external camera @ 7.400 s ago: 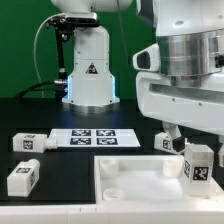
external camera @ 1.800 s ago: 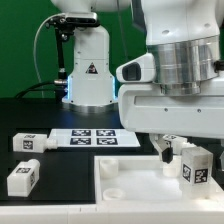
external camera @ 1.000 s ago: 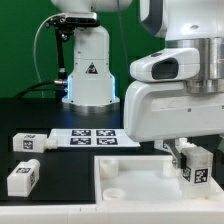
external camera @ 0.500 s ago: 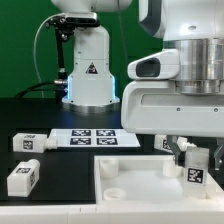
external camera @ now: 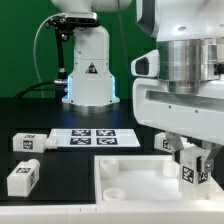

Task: Assemble square table

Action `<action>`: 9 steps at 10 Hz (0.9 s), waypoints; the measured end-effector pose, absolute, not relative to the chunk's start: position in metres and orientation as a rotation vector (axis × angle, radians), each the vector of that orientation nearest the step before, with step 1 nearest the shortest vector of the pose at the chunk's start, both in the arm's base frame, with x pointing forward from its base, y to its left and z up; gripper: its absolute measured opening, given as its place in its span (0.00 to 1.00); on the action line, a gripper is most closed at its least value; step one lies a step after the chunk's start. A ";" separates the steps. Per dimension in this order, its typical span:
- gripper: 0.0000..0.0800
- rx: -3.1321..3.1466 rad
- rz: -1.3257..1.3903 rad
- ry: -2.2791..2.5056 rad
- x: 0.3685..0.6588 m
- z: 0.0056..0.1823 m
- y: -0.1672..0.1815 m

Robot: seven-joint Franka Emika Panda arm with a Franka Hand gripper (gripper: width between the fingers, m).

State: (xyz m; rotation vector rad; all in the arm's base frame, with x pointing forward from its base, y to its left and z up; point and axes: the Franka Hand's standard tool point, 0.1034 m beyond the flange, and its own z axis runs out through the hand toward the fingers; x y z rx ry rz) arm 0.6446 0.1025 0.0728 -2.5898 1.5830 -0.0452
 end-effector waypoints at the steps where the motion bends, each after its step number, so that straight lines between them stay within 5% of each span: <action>1: 0.36 -2.541 -0.038 1.660 0.644 0.073 0.102; 9: 0.36 -1.705 0.120 2.447 0.642 0.073 0.107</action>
Offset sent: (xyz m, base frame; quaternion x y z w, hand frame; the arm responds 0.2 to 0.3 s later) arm -0.0036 -0.0019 -0.0001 0.0202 -0.0456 0.3861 0.9211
